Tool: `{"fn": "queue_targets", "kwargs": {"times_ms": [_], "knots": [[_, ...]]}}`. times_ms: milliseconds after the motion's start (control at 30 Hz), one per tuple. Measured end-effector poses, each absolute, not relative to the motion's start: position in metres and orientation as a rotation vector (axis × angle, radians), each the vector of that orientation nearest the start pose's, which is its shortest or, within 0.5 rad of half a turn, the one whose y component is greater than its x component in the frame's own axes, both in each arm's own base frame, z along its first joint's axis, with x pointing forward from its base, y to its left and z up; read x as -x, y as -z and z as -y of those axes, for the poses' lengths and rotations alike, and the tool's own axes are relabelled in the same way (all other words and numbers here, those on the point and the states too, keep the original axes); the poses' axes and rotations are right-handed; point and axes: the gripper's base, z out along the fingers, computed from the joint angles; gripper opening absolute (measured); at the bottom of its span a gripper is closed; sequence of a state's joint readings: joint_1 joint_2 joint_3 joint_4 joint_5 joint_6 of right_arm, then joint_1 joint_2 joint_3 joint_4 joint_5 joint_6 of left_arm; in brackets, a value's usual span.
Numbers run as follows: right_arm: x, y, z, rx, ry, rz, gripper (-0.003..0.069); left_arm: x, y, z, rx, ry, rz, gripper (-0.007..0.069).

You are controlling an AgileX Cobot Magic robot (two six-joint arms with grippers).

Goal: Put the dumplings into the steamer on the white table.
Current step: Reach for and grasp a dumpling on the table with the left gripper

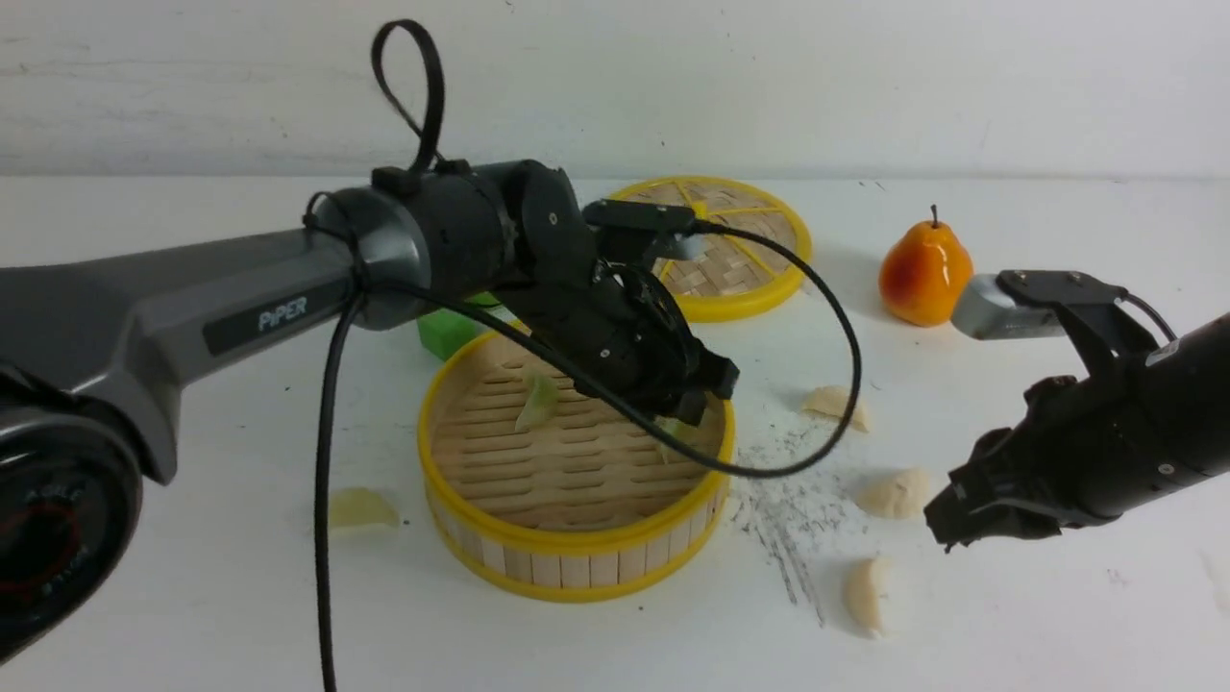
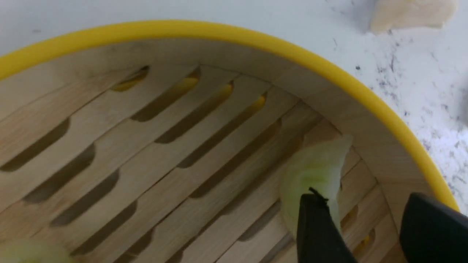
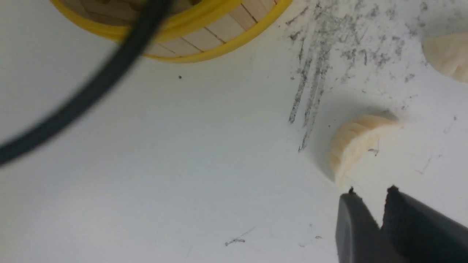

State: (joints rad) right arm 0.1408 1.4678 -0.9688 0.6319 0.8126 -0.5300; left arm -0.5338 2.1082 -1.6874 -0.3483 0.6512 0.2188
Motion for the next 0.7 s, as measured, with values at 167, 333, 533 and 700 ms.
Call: {"fn": "queue_targets", "kwargs": {"times_ms": [167,333,533,700], "knots": [[-0.276,-0.254,-0.079,0.406,-0.618,-2.614,0.0128,-0.399,-0.205,0.262,-0.757,0.458,-2.436,0.0279],[-0.276,-0.254,-0.079,0.402,-0.626,-2.613,0.0133,-0.401,-0.204,0.262,-0.761,0.445,-2.426,0.0141],[-0.276,-0.254,-0.079,0.398,-0.631,-2.612,0.0137,-0.401,-0.205,0.261,-0.732,0.445,-2.431,0.0118],[-0.276,-0.254,-0.079,0.401,-0.630,-2.610,0.0137,-0.401,-0.214,0.260,-0.717,0.432,-2.402,0.0266]]}}
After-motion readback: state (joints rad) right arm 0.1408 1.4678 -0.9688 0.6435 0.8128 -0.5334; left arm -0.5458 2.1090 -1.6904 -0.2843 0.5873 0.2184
